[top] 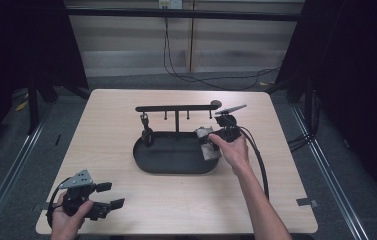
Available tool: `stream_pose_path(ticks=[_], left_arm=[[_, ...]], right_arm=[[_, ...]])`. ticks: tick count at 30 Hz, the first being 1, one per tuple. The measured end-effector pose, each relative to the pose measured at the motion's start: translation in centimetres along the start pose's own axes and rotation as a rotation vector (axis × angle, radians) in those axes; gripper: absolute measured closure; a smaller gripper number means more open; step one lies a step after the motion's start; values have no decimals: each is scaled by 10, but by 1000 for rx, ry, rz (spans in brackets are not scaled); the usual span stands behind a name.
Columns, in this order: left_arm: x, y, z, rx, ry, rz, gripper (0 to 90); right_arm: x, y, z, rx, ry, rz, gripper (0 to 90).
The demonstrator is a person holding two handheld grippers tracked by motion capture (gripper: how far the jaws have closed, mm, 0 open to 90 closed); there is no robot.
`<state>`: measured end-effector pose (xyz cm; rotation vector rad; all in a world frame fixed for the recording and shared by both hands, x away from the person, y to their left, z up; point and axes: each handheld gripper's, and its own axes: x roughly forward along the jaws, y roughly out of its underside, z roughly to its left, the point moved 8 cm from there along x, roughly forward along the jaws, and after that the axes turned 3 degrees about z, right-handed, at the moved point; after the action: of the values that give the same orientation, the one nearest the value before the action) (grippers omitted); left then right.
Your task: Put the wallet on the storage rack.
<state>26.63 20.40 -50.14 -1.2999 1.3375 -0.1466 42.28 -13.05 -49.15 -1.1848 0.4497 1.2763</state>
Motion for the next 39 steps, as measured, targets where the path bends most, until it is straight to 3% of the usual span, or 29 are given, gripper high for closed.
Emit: stream_pose_path(ticks=[21,25,34,39], left_arm=[[0,0,0,-8,11,2,185],[1,0,1,-7,12,3,185],[-1,0,2,-10,8,-2,185],[-1,0,1,-10,11,-3,185]], right_arm=[[38,14,0,-11,23,47,330],[43,17,-4,19,14,48,329],[51,18,-5,0,47,50,315],[56,19,-5,-16,88,48,307]])
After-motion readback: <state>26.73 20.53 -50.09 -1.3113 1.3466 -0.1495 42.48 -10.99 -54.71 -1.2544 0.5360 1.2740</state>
